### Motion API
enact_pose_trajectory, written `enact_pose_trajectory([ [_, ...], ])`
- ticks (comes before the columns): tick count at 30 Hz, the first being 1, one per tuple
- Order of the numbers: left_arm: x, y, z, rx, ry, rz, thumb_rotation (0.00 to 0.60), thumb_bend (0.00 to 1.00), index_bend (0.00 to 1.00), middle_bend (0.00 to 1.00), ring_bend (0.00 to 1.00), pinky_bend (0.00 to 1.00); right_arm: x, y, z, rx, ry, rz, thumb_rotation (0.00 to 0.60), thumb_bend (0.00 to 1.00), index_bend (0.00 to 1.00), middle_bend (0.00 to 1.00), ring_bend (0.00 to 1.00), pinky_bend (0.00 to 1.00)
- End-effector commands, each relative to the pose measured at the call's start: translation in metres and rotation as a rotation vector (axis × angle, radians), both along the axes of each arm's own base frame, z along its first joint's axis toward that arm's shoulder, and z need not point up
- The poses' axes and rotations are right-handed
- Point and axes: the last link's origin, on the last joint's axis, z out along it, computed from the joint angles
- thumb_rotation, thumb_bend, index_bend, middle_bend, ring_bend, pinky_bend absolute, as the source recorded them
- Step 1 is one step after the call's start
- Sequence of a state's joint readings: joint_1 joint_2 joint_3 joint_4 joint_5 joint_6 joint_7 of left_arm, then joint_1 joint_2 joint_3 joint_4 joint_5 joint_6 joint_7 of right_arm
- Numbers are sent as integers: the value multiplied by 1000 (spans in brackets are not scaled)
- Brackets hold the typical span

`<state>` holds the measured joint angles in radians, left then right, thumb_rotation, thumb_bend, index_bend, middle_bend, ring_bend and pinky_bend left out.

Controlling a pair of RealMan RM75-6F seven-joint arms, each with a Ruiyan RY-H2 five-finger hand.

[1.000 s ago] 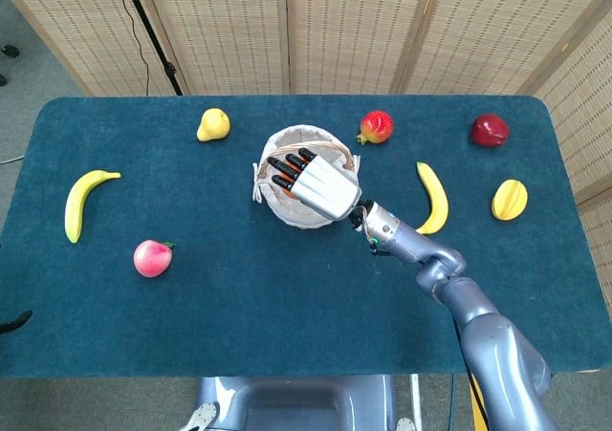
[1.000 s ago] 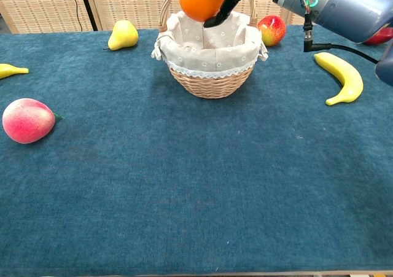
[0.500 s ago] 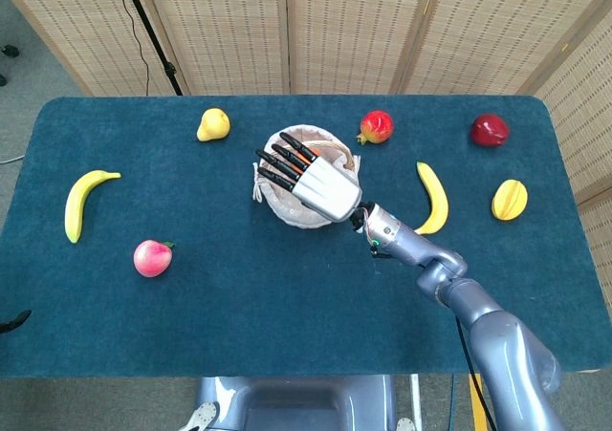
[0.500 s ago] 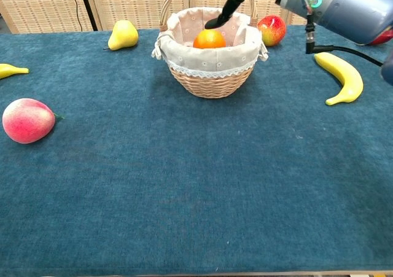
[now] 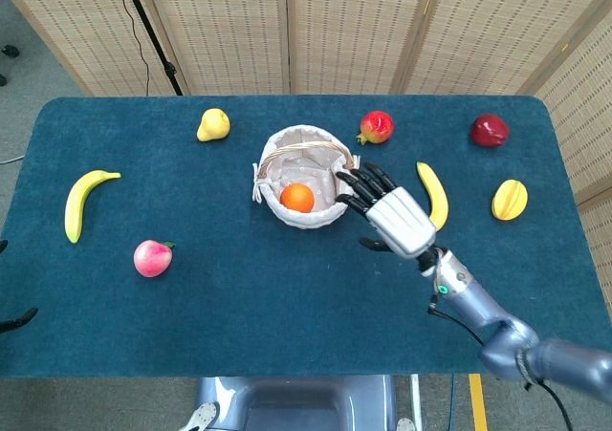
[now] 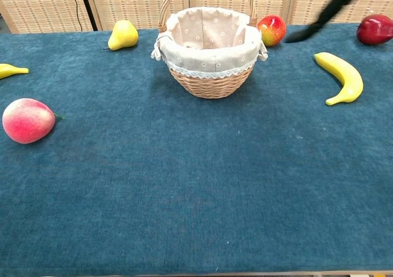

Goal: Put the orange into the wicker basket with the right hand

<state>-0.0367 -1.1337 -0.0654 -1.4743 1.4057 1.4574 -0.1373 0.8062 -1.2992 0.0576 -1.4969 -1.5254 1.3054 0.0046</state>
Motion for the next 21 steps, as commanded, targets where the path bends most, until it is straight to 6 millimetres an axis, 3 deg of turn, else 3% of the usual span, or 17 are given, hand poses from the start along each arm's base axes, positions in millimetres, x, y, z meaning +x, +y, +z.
enact_pose_trajectory([
  [1,2,2,-1,-2,13,-8,600,0,0,0,0,0,-78,62,66,-3,106,-440,600,0,279,105,131,97],
  [10,11,5,-7,-25,20,-41,600,0,0,0,0,0,-142,116,78,-119,21,-611,600,0,291,118,131,100],
  [21,19,5,-13,-47,34,-74,600,0,0,0,0,0,-193,154,69,-163,6,-740,600,0,302,122,131,100],
])
